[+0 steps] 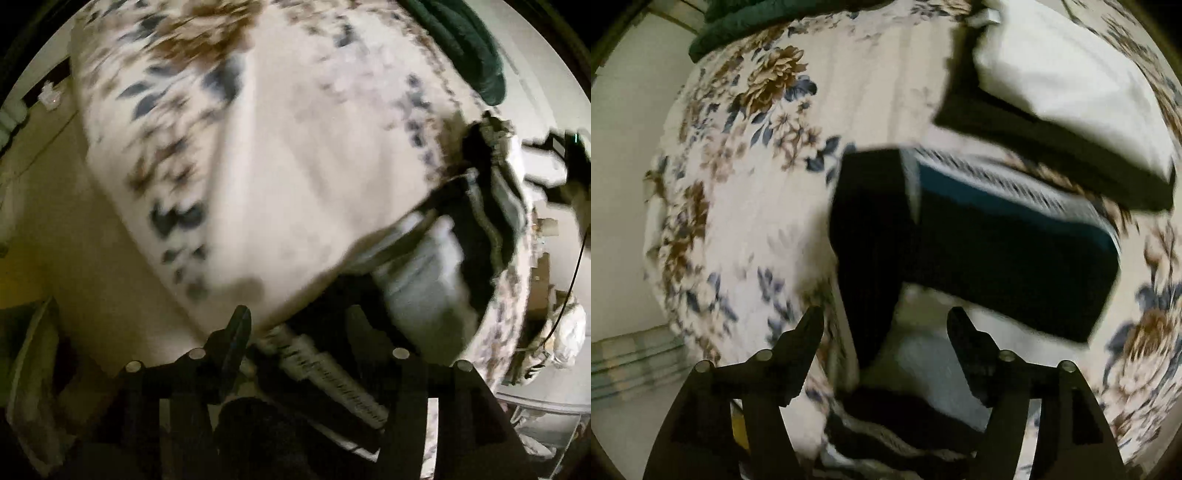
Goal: Fold small clothes
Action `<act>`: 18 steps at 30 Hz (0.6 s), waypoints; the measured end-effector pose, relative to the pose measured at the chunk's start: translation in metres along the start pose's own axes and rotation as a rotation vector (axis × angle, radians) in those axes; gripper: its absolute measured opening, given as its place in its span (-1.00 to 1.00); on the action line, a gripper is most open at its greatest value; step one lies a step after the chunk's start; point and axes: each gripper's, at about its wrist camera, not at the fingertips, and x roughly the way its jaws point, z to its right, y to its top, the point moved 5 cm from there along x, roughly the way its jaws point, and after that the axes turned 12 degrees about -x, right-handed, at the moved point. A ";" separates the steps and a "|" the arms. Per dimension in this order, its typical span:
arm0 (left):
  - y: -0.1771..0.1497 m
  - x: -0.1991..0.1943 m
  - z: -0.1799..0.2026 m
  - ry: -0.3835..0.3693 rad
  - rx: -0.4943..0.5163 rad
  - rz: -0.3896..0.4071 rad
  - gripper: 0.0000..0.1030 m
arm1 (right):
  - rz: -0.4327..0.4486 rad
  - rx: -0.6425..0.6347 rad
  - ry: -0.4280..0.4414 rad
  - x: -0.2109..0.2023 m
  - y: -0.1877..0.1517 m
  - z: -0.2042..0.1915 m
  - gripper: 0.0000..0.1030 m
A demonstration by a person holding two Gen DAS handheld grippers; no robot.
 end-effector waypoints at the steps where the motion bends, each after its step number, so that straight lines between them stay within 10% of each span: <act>1: 0.005 -0.003 0.014 -0.022 0.016 0.004 -0.01 | 0.002 0.011 0.012 -0.006 -0.015 0.010 0.38; 9: 0.088 0.015 0.181 -0.170 0.226 0.069 0.00 | 0.095 0.174 0.017 -0.031 -0.086 0.110 0.39; 18: 0.173 0.130 0.358 -0.175 0.388 -0.024 0.00 | 0.260 0.371 0.206 -0.002 -0.060 0.200 0.39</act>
